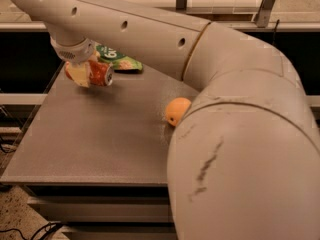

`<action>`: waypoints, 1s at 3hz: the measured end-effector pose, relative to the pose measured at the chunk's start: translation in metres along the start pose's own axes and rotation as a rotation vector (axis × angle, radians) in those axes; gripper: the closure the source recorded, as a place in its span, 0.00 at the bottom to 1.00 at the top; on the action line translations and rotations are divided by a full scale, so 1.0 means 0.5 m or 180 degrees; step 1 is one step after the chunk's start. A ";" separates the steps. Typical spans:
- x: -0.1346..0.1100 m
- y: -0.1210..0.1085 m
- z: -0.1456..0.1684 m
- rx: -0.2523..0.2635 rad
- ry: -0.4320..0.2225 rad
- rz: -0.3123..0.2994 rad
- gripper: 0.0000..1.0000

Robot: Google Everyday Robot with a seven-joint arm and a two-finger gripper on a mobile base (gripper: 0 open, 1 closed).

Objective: Move coke can near green rice chip bag

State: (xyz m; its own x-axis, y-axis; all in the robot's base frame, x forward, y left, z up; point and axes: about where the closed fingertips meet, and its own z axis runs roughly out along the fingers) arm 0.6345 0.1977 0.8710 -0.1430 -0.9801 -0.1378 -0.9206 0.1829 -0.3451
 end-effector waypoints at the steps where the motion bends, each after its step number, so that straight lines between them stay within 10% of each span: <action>1: 0.025 -0.036 0.035 -0.0043 0.0010 0.0265 1.00; 3: 0.077 -0.075 0.070 -0.0102 0.0019 0.0647 0.83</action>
Offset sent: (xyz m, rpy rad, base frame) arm 0.0480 -0.0501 -0.0266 0.0809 0.0557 -0.2198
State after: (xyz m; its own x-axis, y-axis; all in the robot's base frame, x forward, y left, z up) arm 0.6761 0.1558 0.8460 -0.3291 -0.9237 -0.1961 -0.8836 0.3745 -0.2811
